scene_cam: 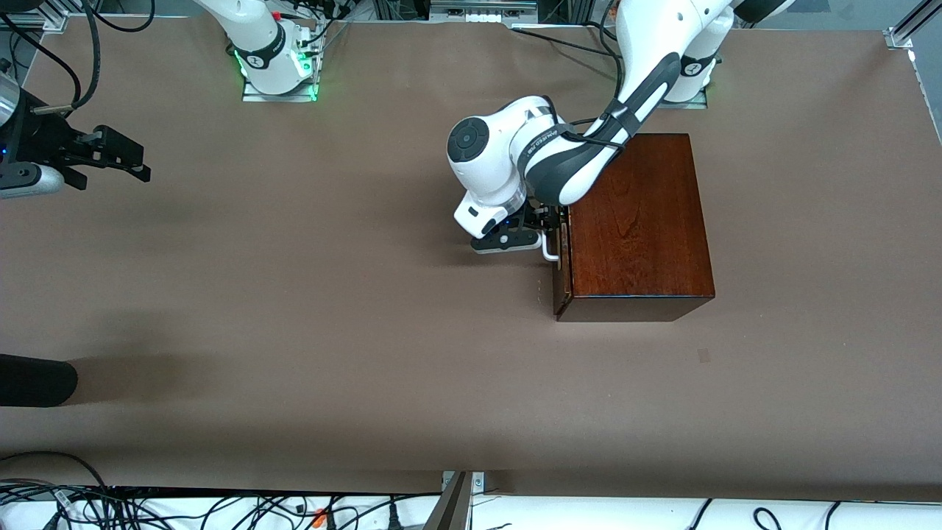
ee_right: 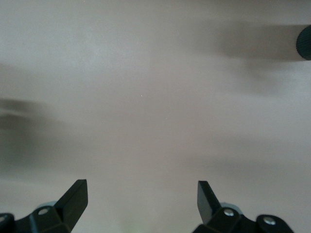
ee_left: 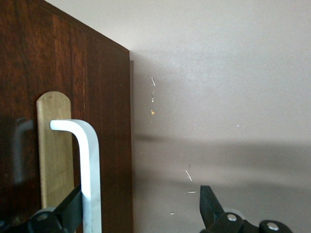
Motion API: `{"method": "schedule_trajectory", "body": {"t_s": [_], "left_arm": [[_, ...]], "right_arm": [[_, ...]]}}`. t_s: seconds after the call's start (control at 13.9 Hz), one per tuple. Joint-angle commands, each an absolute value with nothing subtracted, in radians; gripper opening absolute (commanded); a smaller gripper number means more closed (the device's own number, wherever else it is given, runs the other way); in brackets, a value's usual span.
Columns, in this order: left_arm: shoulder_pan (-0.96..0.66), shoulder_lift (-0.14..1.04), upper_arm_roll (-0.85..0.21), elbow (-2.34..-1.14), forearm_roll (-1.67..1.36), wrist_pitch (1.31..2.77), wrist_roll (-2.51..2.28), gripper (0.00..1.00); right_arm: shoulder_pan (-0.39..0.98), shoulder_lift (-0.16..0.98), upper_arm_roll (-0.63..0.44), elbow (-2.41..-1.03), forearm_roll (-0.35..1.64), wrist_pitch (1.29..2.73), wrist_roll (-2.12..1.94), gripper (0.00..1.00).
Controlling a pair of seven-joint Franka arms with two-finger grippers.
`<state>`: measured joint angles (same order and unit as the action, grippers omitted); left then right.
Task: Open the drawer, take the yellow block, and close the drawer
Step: 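Pull the drawer out of the wooden box with the left gripper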
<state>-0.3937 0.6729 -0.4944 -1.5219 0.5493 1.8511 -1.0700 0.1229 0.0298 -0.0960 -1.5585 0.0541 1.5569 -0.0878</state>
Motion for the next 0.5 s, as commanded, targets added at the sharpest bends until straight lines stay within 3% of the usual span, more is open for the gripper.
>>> {"method": "schedule_trajectory", "body": {"t_s": [0.0,0.43], "left_arm": [[-0.446,0.703,-0.503,-1.497,0.554,1.901,-1.137,1.00],[-0.474,0.736,-0.505,-1.427,0.525,1.902,-1.157,1.00]], "right_arm": [[0.121,0.025,-0.095,-1.551,0.051,1.542,-0.083,1.00],[0.120,0.025,-0.095,-1.552,0.052,1.542,-0.083,1.00]]}}
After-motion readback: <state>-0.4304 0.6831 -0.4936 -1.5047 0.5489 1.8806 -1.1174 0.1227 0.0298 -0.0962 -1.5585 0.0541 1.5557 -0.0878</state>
